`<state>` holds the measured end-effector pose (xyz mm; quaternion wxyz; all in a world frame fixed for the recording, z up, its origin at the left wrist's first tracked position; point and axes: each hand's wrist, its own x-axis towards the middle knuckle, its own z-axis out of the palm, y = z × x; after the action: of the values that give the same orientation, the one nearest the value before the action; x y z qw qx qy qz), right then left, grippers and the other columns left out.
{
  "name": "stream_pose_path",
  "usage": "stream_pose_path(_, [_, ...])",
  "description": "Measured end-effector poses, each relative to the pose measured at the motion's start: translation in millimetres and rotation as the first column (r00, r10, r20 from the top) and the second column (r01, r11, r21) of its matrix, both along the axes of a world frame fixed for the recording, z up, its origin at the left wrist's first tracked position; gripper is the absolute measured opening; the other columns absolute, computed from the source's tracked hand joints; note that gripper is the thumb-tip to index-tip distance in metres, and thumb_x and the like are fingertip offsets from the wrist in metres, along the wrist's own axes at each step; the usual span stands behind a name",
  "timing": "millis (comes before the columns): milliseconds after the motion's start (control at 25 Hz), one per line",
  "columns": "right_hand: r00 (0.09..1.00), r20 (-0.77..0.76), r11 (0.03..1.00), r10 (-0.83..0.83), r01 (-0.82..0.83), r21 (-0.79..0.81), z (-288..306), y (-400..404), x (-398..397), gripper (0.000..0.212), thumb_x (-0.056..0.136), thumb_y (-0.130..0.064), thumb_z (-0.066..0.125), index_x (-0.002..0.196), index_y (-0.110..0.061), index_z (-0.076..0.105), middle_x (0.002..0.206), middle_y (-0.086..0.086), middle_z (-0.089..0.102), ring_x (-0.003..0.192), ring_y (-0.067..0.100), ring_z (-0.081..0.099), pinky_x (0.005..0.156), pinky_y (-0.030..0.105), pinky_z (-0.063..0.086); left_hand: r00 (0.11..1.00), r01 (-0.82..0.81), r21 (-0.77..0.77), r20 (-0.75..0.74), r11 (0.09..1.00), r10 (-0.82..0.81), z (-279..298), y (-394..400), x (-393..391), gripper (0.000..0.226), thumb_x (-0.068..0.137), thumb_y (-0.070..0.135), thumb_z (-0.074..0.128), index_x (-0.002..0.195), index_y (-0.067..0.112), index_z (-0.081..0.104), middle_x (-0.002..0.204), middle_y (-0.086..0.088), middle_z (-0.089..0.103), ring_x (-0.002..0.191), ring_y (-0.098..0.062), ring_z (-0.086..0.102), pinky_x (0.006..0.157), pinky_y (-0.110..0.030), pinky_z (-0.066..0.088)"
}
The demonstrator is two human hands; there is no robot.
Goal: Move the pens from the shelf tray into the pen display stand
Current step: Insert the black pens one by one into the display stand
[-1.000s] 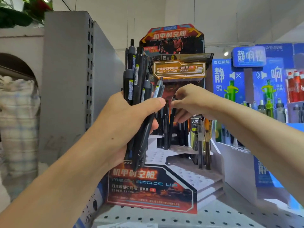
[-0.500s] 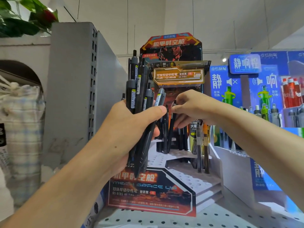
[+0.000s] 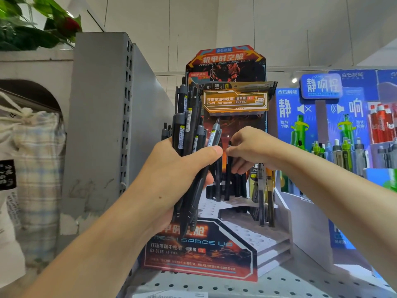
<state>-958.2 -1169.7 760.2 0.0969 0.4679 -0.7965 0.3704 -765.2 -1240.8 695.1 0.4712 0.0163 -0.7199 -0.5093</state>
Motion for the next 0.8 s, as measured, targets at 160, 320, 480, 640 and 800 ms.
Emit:
stream_pose_path(160, [0.998,-0.057,0.998,-0.012,0.015,0.058,-0.4,-4.0,5.9,0.022,0.100,-0.015,0.059,0.110,0.003,0.066,0.073,0.015,0.072,0.060,0.020,0.074,0.055,0.030,0.061,1.000,0.016,0.005,-0.018,1.000,-0.016,-2.5,0.3,-2.3,0.014,0.079,0.036,0.082,0.087,0.025,0.077,0.076,-0.005,0.077,0.059,-0.015,0.068,0.070,-0.036,0.058])
stream_pose_path(320, [0.992,-0.120,0.992,-0.041,0.055,0.112,0.7,-3.6,11.3,0.018,0.099,-0.013,0.061,0.109,0.001,0.067,0.083,0.016,0.076,0.076,0.025,0.076,0.067,0.034,0.063,0.999,0.032,-0.012,-0.035,0.999,-0.032,-2.6,1.0,-1.4,0.012,0.082,0.031,0.079,0.092,0.026,0.075,0.080,-0.001,0.078,0.059,-0.013,0.069,0.062,-0.026,0.055])
stream_pose_path(480, [0.981,-0.181,0.973,-0.075,0.112,0.200,6.8,-2.3,16.5,0.021,0.099,-0.016,0.062,0.107,0.002,0.069,0.086,0.012,0.078,0.077,0.020,0.077,0.076,0.035,0.063,0.999,0.036,-0.040,-0.019,0.999,-0.036,-2.2,1.8,-0.4,0.013,0.085,0.030,0.077,0.097,0.026,0.073,0.081,0.001,0.078,0.061,-0.011,0.071,0.057,-0.020,0.056])
stream_pose_path(640, [0.981,-0.181,0.966,-0.067,0.109,0.235,9.0,-1.8,18.4,0.023,0.099,-0.017,0.061,0.107,0.002,0.070,0.087,0.010,0.078,0.076,0.017,0.077,0.079,0.034,0.062,0.999,0.038,-0.034,-0.013,0.999,-0.039,-0.8,2.8,-1.9,0.015,0.085,0.031,0.077,0.098,0.024,0.073,0.082,0.001,0.079,0.063,-0.013,0.073,0.057,-0.020,0.057])
stream_pose_path(800, [0.951,-0.307,0.981,-0.046,0.102,0.168,8.1,6.6,16.4,0.020,0.093,-0.024,0.069,0.102,-0.007,0.072,0.091,0.005,0.076,0.084,0.019,0.074,0.077,0.034,0.061,0.999,0.033,-0.038,-0.011,0.999,-0.034,4.8,5.3,-2.2,0.015,0.085,0.032,0.076,0.098,0.024,0.072,0.083,0.001,0.079,0.064,-0.014,0.074,0.055,-0.020,0.055])
